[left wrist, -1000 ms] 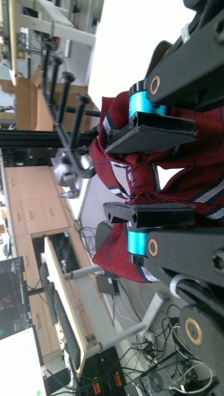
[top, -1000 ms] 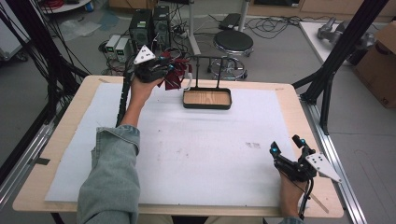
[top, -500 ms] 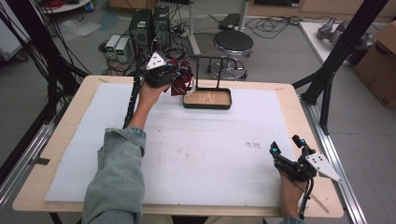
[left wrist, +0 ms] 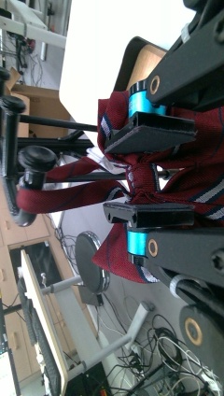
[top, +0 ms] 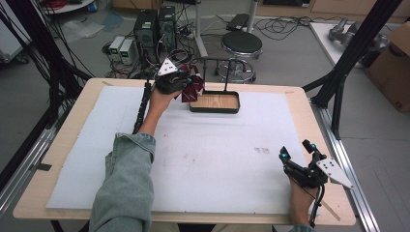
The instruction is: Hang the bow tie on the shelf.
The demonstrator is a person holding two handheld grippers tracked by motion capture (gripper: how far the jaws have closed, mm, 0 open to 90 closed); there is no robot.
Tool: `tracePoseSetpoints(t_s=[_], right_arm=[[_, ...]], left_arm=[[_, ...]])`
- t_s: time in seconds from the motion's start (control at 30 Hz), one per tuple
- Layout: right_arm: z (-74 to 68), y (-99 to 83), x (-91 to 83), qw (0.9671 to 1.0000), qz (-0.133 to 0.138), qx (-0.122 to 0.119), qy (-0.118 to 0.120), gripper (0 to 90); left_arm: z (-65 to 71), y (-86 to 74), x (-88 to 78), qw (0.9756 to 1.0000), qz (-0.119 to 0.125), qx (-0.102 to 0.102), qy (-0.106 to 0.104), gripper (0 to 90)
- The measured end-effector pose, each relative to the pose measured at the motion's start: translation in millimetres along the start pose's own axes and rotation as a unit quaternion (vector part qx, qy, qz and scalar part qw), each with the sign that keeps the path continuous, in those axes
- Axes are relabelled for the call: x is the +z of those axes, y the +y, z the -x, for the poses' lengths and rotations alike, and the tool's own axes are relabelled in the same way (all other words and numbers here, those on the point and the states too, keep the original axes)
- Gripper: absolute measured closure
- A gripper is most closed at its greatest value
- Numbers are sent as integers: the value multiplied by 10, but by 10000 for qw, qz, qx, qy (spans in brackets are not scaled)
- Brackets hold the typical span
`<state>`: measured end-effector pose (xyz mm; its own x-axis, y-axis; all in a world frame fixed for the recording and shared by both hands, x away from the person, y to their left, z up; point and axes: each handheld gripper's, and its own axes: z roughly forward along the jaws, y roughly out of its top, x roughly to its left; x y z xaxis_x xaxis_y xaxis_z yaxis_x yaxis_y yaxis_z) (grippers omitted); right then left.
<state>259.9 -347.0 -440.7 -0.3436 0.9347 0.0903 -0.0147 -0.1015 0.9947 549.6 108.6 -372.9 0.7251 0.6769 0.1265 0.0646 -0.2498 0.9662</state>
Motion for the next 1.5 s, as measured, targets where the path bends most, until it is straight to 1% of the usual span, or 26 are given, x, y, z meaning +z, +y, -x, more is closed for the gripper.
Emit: tracePoseSetpoints(t_s=[0.07,0.2,0.33,0.6,0.83,0.9,0.97,1.03,1.13,1.2,1.33,1.5], right_arm=[[-1,1,0,10000,2,2,2,112],[-1,0,0,10000,1,5,3,112],[0,0,0,10000,0,0,5,113],[0,0,-2,10000,-12,20,-6,112],[2,0,-2,10000,-13,15,-5,113],[2,0,-2,10000,-11,16,-5,112],[3,-1,-1,10000,-9,27,-11,112],[3,-1,-2,10000,-10,31,-13,112],[2,-1,-2,10000,-9,28,-14,112],[2,-1,-2,10000,-10,28,-16,112],[3,-1,-1,10000,-8,24,-19,112],[3,-1,-1,10000,-11,16,-20,112]], left_arm=[[2,-16,13,10000,-6,-39,-11,649],[14,-39,40,10000,-55,-32,-8,648],[11,-69,63,9999,-67,-73,34,646],[9,-95,82,9999,-75,-89,14,627],[4,-108,84,9998,-124,-128,-46,575],[6,-103,77,9998,-142,-133,-89,542],[12,-91,68,9998,-173,-84,-103,521],[11,-83,48,9998,-183,-61,-103,505],[-1,-80,8,9998,-179,-94,-93,491],[-6,-76,-31,9997,-156,-117,-133,486],[-11,-68,-128,9997,-174,-79,-124,457],[-56,-68,-293,9996,-169,-230,-87,407]])
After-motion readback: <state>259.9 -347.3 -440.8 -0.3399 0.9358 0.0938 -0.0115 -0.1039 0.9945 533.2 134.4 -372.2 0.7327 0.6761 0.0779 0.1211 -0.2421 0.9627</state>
